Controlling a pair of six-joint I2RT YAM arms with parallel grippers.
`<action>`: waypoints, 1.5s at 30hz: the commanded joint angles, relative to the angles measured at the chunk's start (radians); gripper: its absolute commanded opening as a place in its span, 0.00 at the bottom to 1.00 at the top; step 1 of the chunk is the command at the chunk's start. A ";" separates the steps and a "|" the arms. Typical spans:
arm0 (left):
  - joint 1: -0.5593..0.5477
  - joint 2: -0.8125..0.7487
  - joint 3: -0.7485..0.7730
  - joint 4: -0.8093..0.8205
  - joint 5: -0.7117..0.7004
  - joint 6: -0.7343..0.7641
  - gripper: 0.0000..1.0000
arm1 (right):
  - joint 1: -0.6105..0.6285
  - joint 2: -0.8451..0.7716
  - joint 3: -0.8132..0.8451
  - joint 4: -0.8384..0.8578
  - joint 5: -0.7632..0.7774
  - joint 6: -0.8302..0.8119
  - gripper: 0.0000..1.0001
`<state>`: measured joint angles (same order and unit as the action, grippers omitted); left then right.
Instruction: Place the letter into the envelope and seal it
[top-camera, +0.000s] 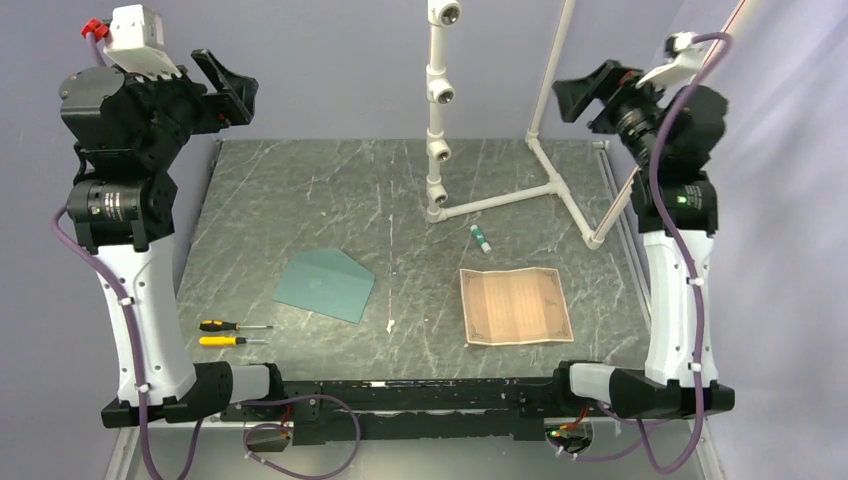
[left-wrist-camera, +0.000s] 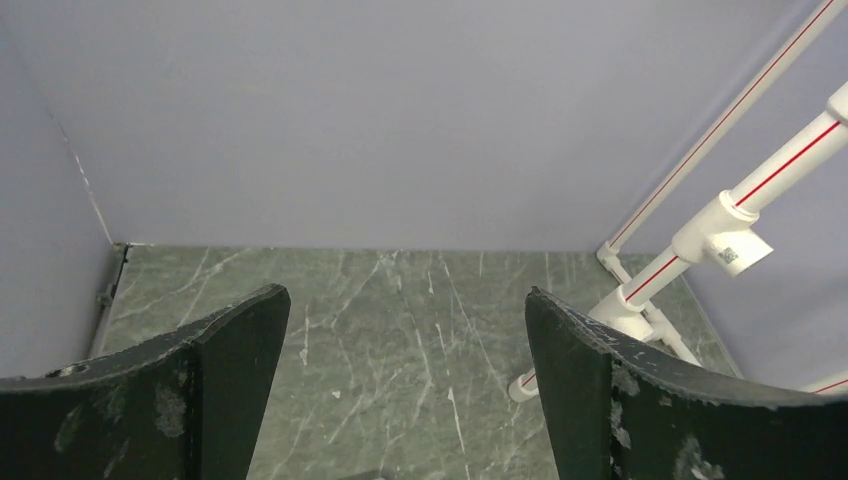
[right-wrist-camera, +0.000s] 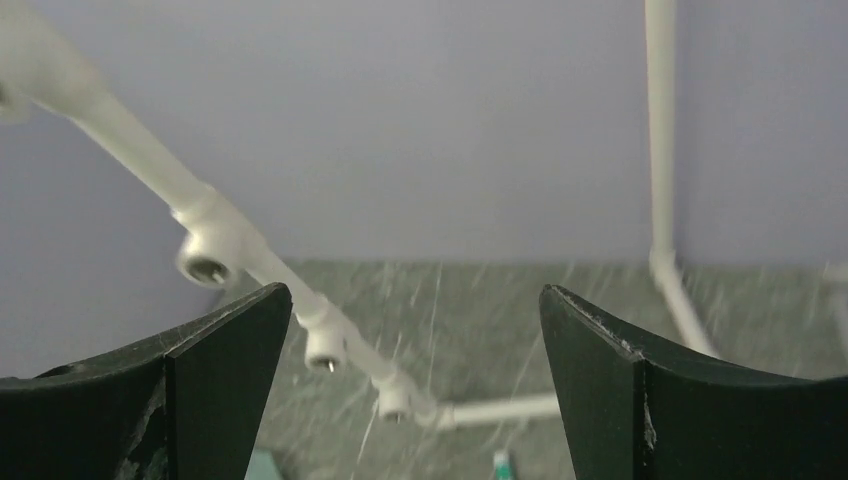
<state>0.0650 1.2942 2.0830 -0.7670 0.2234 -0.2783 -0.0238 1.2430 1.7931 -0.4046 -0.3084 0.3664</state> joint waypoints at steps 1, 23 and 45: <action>-0.005 0.000 -0.034 0.056 0.045 0.001 0.93 | -0.003 -0.048 -0.142 -0.004 -0.029 0.076 1.00; -0.380 -0.013 -0.968 0.433 0.331 -0.187 0.93 | -0.002 -0.094 -0.920 -0.100 -0.024 0.272 0.92; -0.801 0.585 -1.035 0.979 0.361 -0.392 0.83 | 0.018 0.171 -1.127 -0.156 0.136 0.275 0.75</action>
<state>-0.7124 1.8130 1.0042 0.0486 0.5205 -0.5816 -0.0078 1.3888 0.6952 -0.6167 -0.1669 0.6182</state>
